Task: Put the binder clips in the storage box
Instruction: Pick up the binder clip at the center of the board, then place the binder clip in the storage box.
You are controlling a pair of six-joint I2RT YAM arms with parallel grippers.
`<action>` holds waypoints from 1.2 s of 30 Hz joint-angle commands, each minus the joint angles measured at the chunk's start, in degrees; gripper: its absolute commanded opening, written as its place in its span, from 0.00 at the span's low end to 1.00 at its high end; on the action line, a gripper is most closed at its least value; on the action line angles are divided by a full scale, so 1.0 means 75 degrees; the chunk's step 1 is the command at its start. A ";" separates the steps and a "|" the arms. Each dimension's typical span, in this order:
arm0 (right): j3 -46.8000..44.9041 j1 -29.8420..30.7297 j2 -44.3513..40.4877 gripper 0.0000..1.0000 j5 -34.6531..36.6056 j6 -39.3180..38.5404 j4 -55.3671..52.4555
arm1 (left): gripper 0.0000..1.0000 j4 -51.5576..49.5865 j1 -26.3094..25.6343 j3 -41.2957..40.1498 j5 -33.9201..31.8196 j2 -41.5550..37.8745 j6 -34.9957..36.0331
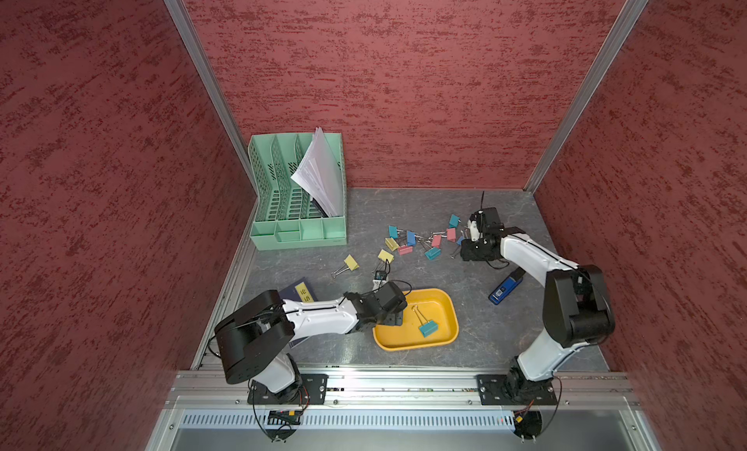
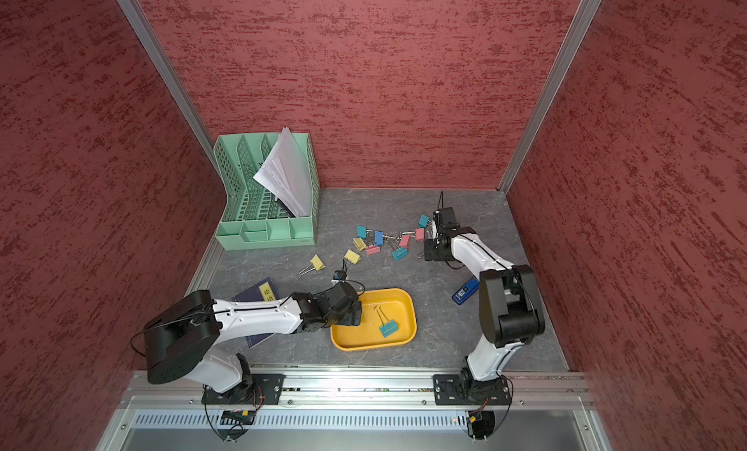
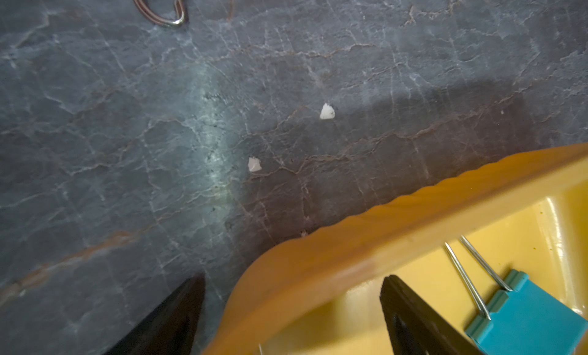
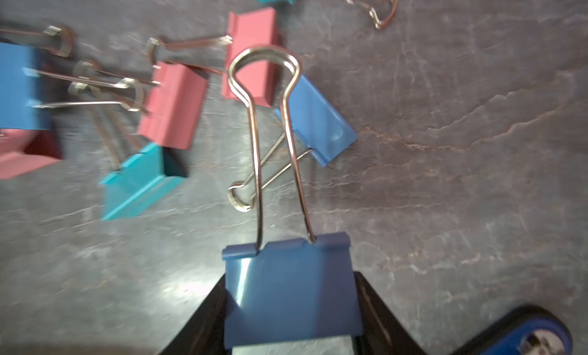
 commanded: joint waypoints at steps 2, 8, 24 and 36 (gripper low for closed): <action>-0.0468 0.1094 -0.1522 0.53 -0.0175 0.0790 -0.0991 | 0.92 -0.0223 0.0030 -0.0125 0.0344 0.0266 -0.0041; -0.1422 0.3925 -0.3198 0.54 0.0090 0.2397 -0.1506 | 0.92 -0.0159 0.0028 -0.0114 0.0365 0.0301 -0.0003; -0.3090 0.5470 -0.3099 0.56 0.0541 0.3528 -0.0796 | 0.92 -0.0065 0.0027 -0.0046 0.0392 0.0347 0.0122; -0.2858 0.5076 -0.3529 0.95 0.0613 0.2945 -0.1153 | 0.92 -0.0047 0.0028 -0.0081 0.0400 0.0470 0.0107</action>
